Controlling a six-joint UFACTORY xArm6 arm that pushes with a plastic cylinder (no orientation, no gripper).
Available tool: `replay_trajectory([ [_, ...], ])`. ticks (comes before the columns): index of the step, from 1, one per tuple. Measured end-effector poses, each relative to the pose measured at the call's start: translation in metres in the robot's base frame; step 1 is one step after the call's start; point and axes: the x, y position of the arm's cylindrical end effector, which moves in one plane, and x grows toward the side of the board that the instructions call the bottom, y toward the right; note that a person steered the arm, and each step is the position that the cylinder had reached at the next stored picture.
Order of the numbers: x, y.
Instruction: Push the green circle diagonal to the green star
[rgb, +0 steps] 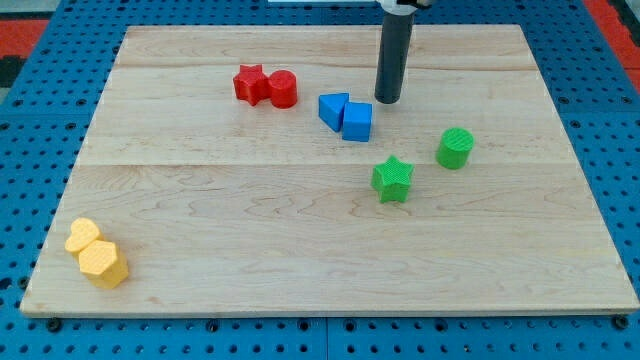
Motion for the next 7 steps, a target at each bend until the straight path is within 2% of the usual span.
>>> replay_trajectory([
  [1,0.001,0.0],
  [2,0.042,0.015],
  [4,0.045,0.021],
  [5,0.06,0.065],
  [7,0.171,0.074],
])
